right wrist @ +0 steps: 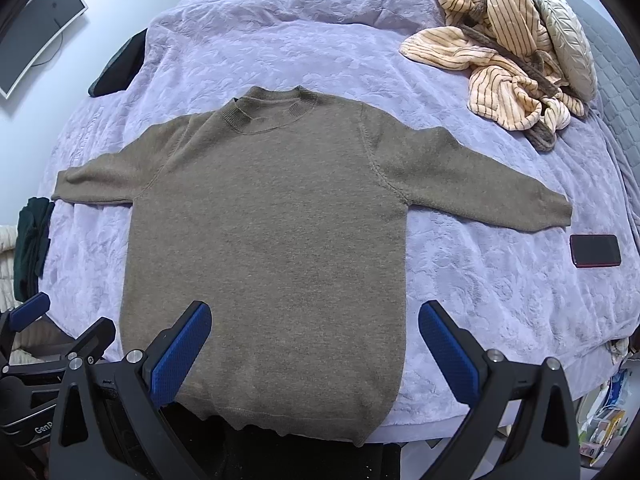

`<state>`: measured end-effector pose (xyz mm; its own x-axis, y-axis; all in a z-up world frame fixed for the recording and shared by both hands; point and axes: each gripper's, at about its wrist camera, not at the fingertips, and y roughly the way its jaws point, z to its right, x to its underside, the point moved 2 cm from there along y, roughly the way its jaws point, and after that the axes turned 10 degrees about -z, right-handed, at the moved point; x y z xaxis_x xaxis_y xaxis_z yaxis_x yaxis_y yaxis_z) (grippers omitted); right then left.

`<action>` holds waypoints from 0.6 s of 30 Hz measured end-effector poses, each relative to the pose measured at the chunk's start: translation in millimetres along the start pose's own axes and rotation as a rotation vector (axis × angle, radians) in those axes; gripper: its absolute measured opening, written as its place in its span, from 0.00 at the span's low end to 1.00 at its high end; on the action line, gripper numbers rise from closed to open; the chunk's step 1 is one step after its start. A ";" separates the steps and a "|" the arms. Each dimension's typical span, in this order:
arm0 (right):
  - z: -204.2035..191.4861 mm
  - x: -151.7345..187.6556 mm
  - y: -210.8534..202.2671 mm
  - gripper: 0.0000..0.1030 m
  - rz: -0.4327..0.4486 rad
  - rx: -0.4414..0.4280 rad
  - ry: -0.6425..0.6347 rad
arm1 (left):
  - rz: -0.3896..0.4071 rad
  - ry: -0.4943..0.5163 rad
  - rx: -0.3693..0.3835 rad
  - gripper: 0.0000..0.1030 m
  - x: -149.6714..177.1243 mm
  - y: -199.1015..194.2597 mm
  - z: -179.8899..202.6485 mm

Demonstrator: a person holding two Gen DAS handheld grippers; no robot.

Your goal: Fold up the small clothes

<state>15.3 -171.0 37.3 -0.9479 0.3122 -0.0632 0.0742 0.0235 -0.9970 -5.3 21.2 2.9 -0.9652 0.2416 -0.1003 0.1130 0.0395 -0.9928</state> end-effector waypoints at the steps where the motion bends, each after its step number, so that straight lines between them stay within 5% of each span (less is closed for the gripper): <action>1: 0.1 0.0 0.1 1.00 0.000 -0.001 0.001 | 0.001 -0.001 -0.001 1.00 0.3 -0.3 -0.4; 18: -7.2 -5.2 -7.4 1.00 0.036 -0.019 -0.047 | 0.036 -0.038 -0.030 1.00 -7.8 -15.8 -11.2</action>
<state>21.8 -166.0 45.3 -0.9582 0.2677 -0.1013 0.1137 0.0313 -0.9930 3.1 29.6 20.1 -0.9687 0.2062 -0.1386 0.1541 0.0608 -0.9862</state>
